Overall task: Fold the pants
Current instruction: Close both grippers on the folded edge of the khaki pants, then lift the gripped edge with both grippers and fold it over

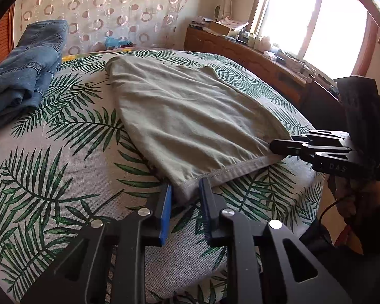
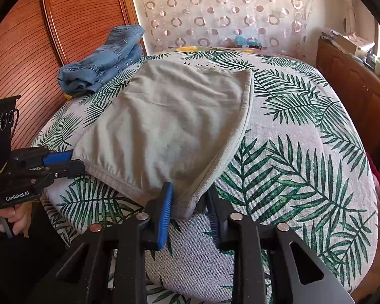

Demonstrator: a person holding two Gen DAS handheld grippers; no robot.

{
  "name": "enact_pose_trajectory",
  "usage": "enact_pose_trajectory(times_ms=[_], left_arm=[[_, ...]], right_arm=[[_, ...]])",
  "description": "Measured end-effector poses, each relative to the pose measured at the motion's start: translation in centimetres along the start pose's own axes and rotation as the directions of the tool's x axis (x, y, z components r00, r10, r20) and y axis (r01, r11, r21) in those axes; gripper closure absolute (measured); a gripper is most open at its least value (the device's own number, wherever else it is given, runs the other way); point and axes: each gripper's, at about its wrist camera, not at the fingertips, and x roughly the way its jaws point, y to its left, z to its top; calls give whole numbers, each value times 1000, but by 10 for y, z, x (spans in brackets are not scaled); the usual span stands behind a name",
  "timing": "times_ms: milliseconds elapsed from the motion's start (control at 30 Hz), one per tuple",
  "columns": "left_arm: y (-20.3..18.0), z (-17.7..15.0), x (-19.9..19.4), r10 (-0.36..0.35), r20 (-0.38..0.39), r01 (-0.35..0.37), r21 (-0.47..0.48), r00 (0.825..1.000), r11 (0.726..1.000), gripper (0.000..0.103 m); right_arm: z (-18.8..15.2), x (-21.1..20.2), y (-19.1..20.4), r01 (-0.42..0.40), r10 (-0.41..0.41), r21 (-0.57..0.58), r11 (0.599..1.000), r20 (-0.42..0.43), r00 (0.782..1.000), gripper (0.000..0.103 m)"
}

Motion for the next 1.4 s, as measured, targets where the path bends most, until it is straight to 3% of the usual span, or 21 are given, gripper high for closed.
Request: enact_pose_trajectory(times_ms=[67, 167, 533, 1000, 1167, 1400], left_arm=[[0, 1, -2, 1, 11, -1, 7, 1000, 1000, 92], [-5, 5, -13, -1, 46, 0, 17, 999, 1000, 93], [-8, 36, -44, -10, 147, 3, 46, 989, 999, 93], [-20, 58, -85, -24, 244, 3, 86, 970, 996, 93], [-12, 74, -70, -7, 240, -16, 92, 971, 996, 93], [16, 106, -24, 11, 198, -22, 55, 980, 998, 93]], right_arm=[[-1, -1, 0, -15, 15, 2, 1000, 6, 1000, 88], [0, -3, 1, -18, 18, -2, 1000, 23, 1000, 91], [17, -49, 0, -53, 56, -25, 998, 138, 989, 91], [30, -82, 6, -44, 58, -71, 997, 212, 976, 91], [36, -88, 6, -29, 48, -85, 996, 232, 971, 91], [68, -41, -11, -2, 21, -90, 996, 204, 979, 92]])
